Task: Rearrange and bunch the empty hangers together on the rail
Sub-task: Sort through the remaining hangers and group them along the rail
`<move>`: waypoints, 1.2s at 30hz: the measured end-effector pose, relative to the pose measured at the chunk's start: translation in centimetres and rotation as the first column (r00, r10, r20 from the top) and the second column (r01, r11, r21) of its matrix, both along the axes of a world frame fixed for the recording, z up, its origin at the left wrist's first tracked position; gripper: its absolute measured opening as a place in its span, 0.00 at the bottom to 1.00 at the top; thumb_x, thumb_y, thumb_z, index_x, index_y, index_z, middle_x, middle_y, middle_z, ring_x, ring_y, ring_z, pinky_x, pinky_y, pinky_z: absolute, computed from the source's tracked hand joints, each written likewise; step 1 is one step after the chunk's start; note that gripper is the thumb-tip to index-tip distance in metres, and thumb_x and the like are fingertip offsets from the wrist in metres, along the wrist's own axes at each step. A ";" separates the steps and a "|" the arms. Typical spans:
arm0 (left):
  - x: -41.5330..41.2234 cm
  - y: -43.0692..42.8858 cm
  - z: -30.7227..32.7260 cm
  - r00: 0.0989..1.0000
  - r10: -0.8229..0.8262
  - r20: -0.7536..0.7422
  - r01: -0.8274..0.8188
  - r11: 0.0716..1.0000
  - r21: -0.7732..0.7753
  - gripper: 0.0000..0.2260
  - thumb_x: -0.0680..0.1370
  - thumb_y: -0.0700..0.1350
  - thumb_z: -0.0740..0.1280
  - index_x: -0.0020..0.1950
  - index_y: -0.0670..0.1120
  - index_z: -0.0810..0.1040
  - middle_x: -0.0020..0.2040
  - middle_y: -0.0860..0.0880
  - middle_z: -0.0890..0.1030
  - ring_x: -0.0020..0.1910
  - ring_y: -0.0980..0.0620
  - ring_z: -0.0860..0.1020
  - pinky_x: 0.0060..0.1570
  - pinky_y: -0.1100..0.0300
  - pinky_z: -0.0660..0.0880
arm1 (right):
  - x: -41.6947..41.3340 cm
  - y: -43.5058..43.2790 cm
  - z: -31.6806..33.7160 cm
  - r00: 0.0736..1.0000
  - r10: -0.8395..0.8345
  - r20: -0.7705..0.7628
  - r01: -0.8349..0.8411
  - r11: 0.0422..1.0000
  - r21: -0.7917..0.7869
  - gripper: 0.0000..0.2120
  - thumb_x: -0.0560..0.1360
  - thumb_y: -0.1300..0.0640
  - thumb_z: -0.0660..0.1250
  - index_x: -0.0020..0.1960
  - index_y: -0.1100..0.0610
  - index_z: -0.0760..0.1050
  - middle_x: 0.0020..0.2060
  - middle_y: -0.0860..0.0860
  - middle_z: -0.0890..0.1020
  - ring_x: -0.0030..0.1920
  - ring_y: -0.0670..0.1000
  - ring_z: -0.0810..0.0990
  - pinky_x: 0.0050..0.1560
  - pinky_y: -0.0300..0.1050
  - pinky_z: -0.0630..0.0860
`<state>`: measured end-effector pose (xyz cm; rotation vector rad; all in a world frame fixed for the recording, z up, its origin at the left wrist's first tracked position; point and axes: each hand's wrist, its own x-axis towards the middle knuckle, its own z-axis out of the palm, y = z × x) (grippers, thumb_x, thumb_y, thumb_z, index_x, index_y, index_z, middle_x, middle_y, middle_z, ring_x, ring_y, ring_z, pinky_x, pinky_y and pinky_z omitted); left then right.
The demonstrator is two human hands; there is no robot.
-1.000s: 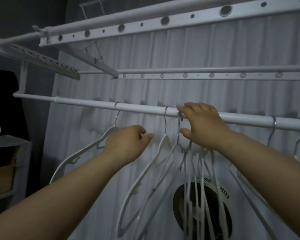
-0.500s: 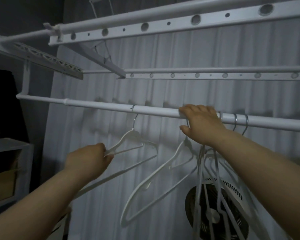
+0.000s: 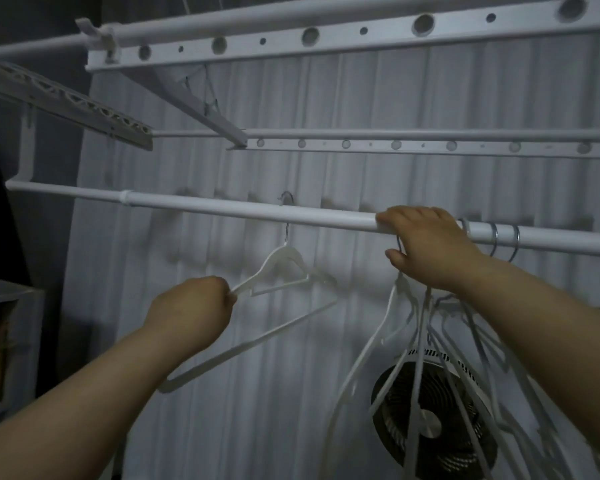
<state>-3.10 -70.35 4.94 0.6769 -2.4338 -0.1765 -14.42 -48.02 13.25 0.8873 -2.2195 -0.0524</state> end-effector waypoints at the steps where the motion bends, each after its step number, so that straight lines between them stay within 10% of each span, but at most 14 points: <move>1: -0.3 0.0 0.3 1.000 -0.007 -0.016 0.007 1.000 -0.004 0.12 0.81 0.50 0.53 0.44 0.46 0.72 0.32 0.52 0.70 0.39 0.48 0.74 0.39 0.59 0.67 | 0.0 0.0 0.0 1.000 -0.002 0.000 0.002 1.000 0.000 0.25 0.77 0.52 0.59 0.72 0.53 0.58 0.71 0.50 0.64 0.70 0.53 0.63 0.71 0.46 0.53; 11: -4.9 0.8 0.6 0.998 -0.054 0.030 0.055 0.998 -0.029 0.14 0.81 0.49 0.53 0.53 0.44 0.75 0.52 0.45 0.79 0.47 0.45 0.76 0.42 0.59 0.66 | -0.1 0.2 0.0 1.000 -0.016 -0.012 0.017 0.999 0.039 0.26 0.77 0.51 0.59 0.73 0.52 0.56 0.72 0.49 0.61 0.71 0.52 0.61 0.72 0.46 0.51; 16: -5.3 1.0 -1.5 0.991 -0.068 0.113 0.069 0.998 -0.004 0.14 0.81 0.50 0.53 0.50 0.46 0.75 0.34 0.52 0.73 0.38 0.50 0.75 0.39 0.60 0.68 | -0.5 0.5 -0.1 1.000 0.013 -0.019 -0.012 0.999 0.040 0.26 0.77 0.52 0.59 0.73 0.52 0.56 0.74 0.49 0.59 0.72 0.52 0.60 0.73 0.47 0.50; 27: 4.0 1.1 -4.7 1.000 0.018 -0.023 -0.014 0.990 0.137 0.12 0.79 0.51 0.57 0.39 0.53 0.74 0.33 0.58 0.77 0.32 0.58 0.76 0.36 0.61 0.72 | 1.7 -0.3 -0.1 0.957 0.286 -0.039 -0.285 0.958 0.029 0.27 0.76 0.50 0.60 0.73 0.53 0.57 0.73 0.50 0.60 0.73 0.51 0.57 0.71 0.43 0.46; 36: 16.0 2.4 -6.5 0.962 0.087 -0.260 -0.033 0.979 0.203 0.15 0.74 0.47 0.66 0.29 0.63 0.73 0.25 0.65 0.77 0.28 0.58 0.76 0.35 0.57 0.72 | 7.4 -4.4 -2.1 0.801 0.504 0.322 -0.545 0.837 0.046 0.28 0.76 0.48 0.61 0.72 0.55 0.59 0.72 0.50 0.64 0.72 0.51 0.62 0.71 0.42 0.59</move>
